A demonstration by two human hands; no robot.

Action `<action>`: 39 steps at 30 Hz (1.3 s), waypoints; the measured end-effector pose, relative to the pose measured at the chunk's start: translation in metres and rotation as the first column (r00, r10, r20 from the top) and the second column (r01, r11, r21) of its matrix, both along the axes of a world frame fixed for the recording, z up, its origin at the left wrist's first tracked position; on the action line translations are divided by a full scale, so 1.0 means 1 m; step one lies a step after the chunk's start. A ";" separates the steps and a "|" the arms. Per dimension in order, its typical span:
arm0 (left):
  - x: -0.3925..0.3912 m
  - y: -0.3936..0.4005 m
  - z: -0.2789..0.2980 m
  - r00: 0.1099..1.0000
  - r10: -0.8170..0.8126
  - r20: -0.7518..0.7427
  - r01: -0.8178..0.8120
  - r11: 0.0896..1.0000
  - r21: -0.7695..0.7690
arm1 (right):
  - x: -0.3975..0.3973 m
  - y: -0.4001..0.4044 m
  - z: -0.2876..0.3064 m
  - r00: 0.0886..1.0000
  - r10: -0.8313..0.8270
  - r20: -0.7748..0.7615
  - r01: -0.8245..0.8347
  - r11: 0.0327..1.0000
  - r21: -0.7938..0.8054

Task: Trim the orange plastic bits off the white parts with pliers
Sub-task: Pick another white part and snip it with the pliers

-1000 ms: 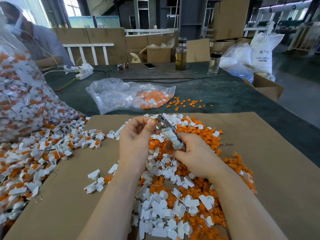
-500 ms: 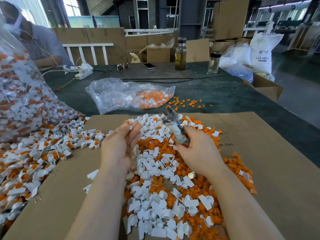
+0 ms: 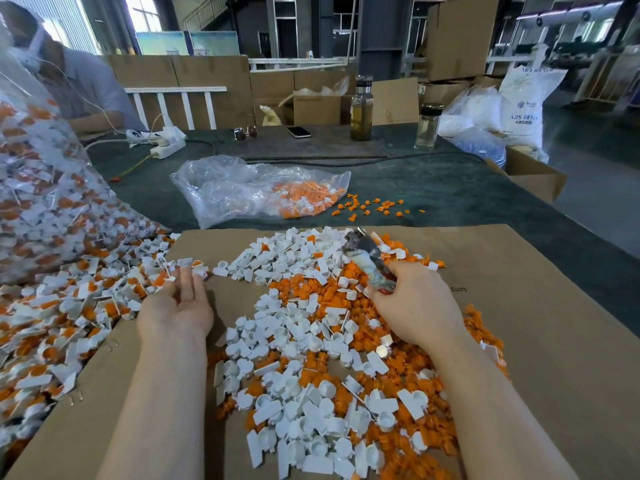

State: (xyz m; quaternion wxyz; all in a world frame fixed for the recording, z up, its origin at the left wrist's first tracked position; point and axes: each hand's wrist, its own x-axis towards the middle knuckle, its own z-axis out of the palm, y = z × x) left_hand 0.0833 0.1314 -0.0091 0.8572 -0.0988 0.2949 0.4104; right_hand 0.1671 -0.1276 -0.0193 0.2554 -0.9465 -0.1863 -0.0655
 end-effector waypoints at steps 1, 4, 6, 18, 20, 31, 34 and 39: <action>-0.001 0.001 -0.004 0.983 0.100 0.155 -0.091 0.994 -0.066 | 0.000 0.000 -0.001 1.000 0.004 -0.013 -0.004 1.000 -0.029; -0.004 0.005 -0.007 0.936 0.185 0.300 -0.144 0.978 -0.152 | -0.001 0.002 -0.003 0.999 0.025 -0.035 -0.028 0.995 -0.093; -0.002 0.007 -0.005 0.994 0.064 0.094 -0.065 0.998 0.006 | -0.002 0.005 -0.004 0.999 0.030 -0.018 -0.032 0.991 -0.129; 0.007 -0.038 -0.003 0.334 0.210 -0.919 0.931 0.080 0.357 | -0.009 0.014 -0.005 0.997 0.036 0.073 -0.017 0.971 -0.239; 0.009 -0.042 -0.010 0.238 0.390 -0.890 0.971 -0.101 0.216 | -0.010 0.015 -0.006 0.996 0.026 0.084 -0.005 0.968 -0.250; 0.014 -0.051 -0.013 0.193 0.498 -0.845 0.968 -0.240 0.080 | -0.009 0.016 -0.007 0.996 0.070 0.052 -0.053 0.960 -0.277; 0.014 -0.053 -0.014 0.212 0.516 -0.830 0.964 -0.251 0.090 | -0.009 0.015 -0.007 0.996 0.071 0.046 -0.056 0.960 -0.275; 0.013 -0.052 -0.013 0.349 0.418 -0.839 0.933 -0.239 0.269 | -0.009 0.016 -0.008 0.997 0.069 0.029 -0.060 0.965 -0.254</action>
